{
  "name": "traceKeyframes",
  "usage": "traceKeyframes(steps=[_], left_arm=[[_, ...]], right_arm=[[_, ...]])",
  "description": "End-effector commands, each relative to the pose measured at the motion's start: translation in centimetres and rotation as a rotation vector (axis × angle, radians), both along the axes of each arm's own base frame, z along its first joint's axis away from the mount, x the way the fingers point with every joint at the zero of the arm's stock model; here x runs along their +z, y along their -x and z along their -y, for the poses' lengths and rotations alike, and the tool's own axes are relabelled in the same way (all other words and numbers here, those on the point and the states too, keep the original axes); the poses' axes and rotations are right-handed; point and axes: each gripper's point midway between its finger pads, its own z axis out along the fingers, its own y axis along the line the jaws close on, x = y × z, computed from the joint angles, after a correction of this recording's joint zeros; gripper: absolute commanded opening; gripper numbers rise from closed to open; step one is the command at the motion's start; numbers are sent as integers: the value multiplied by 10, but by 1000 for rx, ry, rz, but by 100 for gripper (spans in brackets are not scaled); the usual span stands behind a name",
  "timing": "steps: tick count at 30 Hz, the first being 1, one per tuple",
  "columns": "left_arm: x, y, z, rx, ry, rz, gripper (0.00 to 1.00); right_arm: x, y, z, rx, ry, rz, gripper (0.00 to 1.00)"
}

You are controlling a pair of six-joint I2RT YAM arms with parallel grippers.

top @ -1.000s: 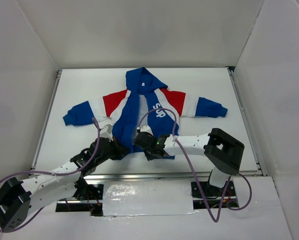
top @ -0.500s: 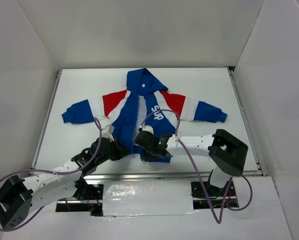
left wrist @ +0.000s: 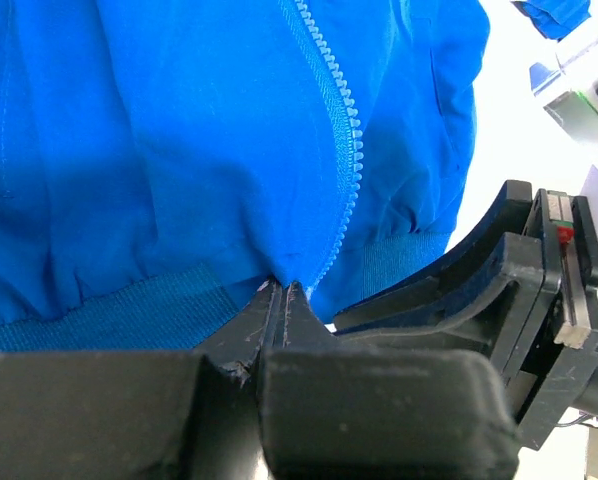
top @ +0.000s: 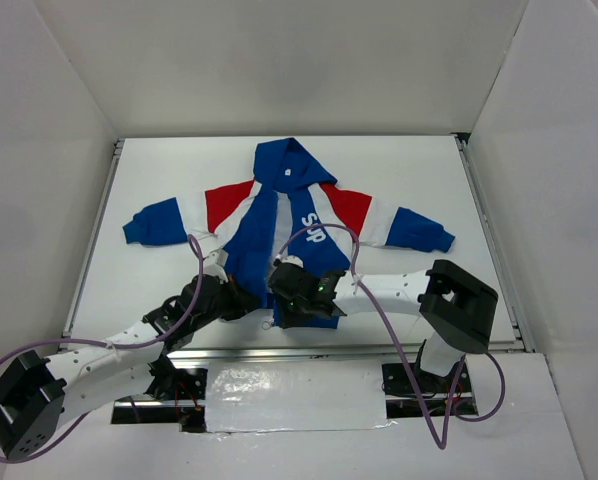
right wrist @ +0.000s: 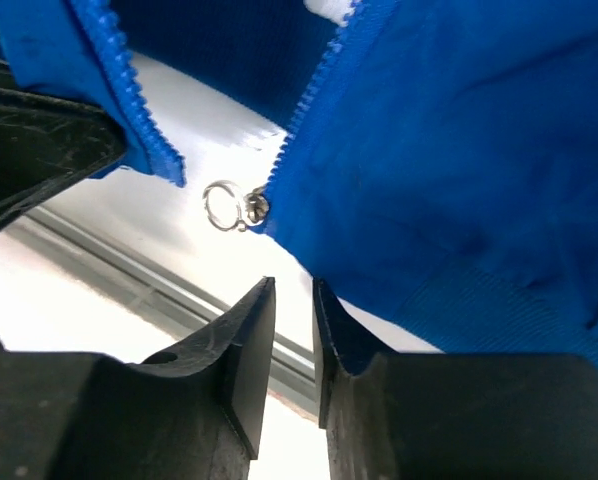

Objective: Zip up the jacket

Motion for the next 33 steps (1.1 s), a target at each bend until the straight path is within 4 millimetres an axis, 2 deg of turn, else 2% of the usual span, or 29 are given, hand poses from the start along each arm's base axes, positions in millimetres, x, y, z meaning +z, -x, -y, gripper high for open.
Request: traceKeyframes(steps=[1,4,9,14,33], left_arm=[[2,-4,0,13,16,23,0],[3,-4,0,9,19,23,0],[2,-3,-1,10,14,23,0],[2,-2,-2,11,14,27,0],[-2,-1,-4,13,11,22,0]], right_arm=[[9,-8,-3,-14,1,51,28],[6,-14,-4,-5,35,74,31],[16,-20,-11,53,68,132,40],[18,-24,-11,84,103,158,43],[-24,-24,-7,62,237,146,43]])
